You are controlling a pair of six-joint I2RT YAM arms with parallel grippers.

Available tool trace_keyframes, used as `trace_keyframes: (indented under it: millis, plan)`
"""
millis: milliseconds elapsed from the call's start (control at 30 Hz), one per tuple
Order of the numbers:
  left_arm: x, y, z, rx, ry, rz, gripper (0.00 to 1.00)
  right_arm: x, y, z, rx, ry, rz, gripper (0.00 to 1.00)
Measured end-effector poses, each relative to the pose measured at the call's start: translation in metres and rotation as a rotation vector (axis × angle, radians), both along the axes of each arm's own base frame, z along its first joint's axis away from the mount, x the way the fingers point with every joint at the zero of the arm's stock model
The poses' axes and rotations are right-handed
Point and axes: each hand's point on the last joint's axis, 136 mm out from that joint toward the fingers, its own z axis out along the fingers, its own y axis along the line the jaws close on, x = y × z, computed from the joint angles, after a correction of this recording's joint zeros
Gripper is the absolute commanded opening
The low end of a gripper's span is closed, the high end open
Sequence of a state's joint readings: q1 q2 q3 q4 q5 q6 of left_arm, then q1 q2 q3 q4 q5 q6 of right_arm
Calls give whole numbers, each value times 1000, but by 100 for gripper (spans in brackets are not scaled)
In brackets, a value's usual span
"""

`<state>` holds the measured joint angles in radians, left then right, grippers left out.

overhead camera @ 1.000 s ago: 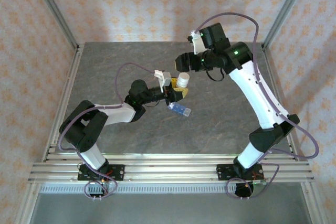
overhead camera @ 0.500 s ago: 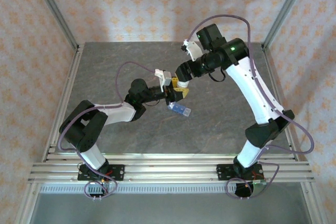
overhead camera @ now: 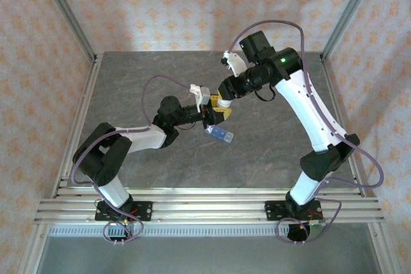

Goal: Sort the pills into containers

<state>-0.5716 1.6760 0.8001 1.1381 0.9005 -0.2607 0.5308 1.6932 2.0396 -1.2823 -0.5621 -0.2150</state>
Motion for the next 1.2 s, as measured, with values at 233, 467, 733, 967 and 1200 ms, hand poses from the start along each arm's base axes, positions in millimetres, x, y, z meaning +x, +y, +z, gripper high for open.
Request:
trace_keyframes:
  millis: [233, 467, 733, 967, 1200]
  plan:
    - [0, 0, -7, 18, 27, -6, 0, 3, 0, -7, 37, 24, -54, 21]
    - [1, 0, -16, 36, 57, -6, 0, 7, -2, -17, 86, 47, -186, 20]
    - [4, 0, -25, 51, 86, 3, 0, 13, -2, -25, 99, 61, -269, 20]
    - [6, 1, -19, 36, 65, 20, 0, 16, 0, -15, 98, 55, -288, 30]
    - [9, 3, -7, 1, 13, 48, 0, 21, 3, 2, 100, 58, -306, 50]
